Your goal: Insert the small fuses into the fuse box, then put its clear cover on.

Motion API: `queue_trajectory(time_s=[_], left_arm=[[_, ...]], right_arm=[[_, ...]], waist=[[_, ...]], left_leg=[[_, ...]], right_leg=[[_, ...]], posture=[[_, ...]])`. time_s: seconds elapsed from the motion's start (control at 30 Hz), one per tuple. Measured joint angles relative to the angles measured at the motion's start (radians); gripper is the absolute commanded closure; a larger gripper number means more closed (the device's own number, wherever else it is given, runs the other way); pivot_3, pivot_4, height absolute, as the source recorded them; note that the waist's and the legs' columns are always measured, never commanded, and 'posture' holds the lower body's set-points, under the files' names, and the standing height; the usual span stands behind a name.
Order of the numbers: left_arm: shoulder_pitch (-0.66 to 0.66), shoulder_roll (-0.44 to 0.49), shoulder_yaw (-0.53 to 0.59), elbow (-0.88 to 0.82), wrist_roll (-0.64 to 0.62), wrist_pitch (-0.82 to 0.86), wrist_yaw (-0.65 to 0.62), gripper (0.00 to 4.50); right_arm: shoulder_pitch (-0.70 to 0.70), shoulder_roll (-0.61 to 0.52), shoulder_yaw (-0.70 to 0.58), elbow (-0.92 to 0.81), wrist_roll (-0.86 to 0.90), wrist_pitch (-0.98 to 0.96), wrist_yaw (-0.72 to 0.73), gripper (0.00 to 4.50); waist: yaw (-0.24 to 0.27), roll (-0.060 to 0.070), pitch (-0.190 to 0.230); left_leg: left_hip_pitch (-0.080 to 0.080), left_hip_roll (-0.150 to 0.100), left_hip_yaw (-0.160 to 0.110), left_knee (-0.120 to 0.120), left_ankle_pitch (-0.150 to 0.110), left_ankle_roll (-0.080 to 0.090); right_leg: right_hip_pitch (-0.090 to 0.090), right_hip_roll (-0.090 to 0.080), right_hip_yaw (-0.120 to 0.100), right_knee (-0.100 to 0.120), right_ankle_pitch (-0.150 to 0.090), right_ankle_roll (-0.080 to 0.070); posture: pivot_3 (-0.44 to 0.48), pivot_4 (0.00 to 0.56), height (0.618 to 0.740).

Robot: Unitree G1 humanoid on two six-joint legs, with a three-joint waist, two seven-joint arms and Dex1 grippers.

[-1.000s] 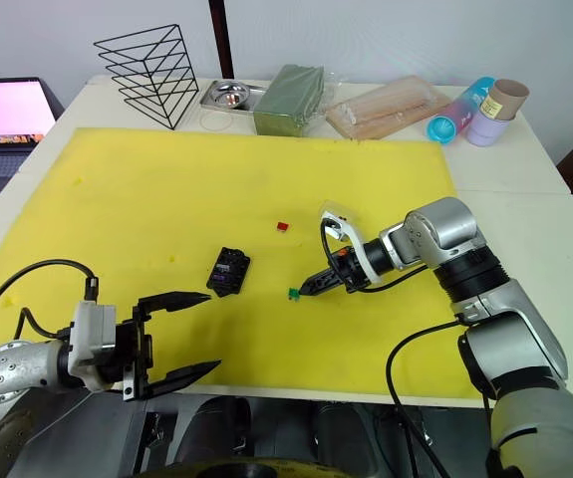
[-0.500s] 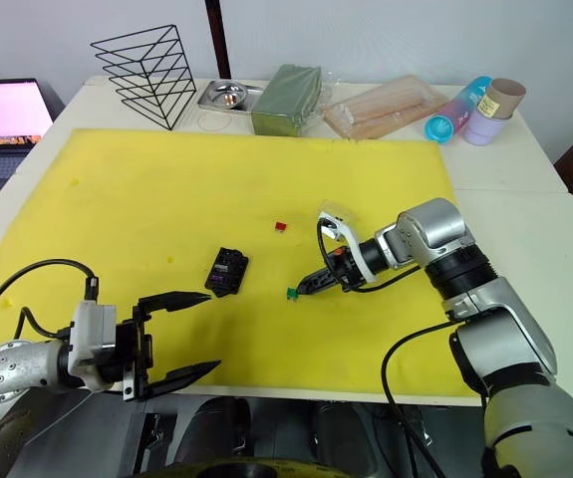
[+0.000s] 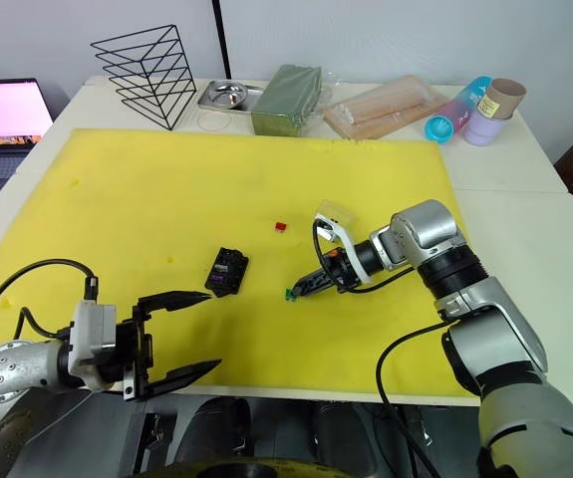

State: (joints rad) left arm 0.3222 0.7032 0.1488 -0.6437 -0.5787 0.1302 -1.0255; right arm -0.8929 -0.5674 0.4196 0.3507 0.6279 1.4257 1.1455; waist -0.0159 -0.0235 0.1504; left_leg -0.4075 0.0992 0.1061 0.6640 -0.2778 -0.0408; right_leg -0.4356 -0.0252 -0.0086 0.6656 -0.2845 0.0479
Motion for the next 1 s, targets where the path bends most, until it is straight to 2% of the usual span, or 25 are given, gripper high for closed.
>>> queue_trajectory(time_s=[0.43,0.57,0.7,0.87,1.0], left_arm=[[0.003,0.000,-0.013,0.000,0.002,-0.002,0.006,0.00],[0.047,-0.011,0.037,-0.003,-0.022,0.000,0.032,0.00],[0.089,-0.058,0.108,-0.009,-0.056,0.023,0.111,0.00],[0.112,-0.120,0.174,-0.008,-0.085,0.069,0.234,0.00],[0.097,-0.107,0.182,0.007,-0.085,0.089,0.244,0.00]], right_arm=[[0.010,0.001,-0.020,-0.025,-0.013,-0.003,-0.005,4.49],[0.017,0.010,-0.161,-0.193,0.029,0.059,-0.084,4.49],[0.040,0.048,-0.268,-0.455,0.053,0.048,-0.201,4.49],[0.083,0.085,-0.247,-0.678,0.029,-0.021,-0.339,4.49],[0.083,0.177,-0.236,-0.701,-0.005,-0.052,-0.455,4.49]], waist=[[0.001,0.000,0.000],[0.000,0.000,0.000],[0.001,0.000,0.000],[0.002,0.000,0.000],[0.000,0.000,0.000]], left_leg=[[0.000,0.000,0.000,0.000,0.000,0.000],[0.000,0.000,0.000,0.000,0.000,0.000],[0.000,0.000,-0.001,0.000,0.000,0.000],[0.000,0.000,-0.001,0.000,0.000,0.000],[0.000,0.000,-0.001,0.000,0.000,0.000]], right_leg=[[0.000,0.000,0.000,0.000,0.000,0.000],[-0.001,0.000,0.001,0.001,0.000,0.000],[-0.001,0.000,0.001,0.001,0.000,0.000],[-0.001,-0.001,0.001,0.001,0.000,0.000],[-0.001,0.000,0.001,0.001,0.000,0.000]], posture=[[0.000,0.150,0.740],[0.000,0.150,0.740],[0.000,0.150,0.740],[0.000,0.150,0.740],[0.000,0.150,0.740]])
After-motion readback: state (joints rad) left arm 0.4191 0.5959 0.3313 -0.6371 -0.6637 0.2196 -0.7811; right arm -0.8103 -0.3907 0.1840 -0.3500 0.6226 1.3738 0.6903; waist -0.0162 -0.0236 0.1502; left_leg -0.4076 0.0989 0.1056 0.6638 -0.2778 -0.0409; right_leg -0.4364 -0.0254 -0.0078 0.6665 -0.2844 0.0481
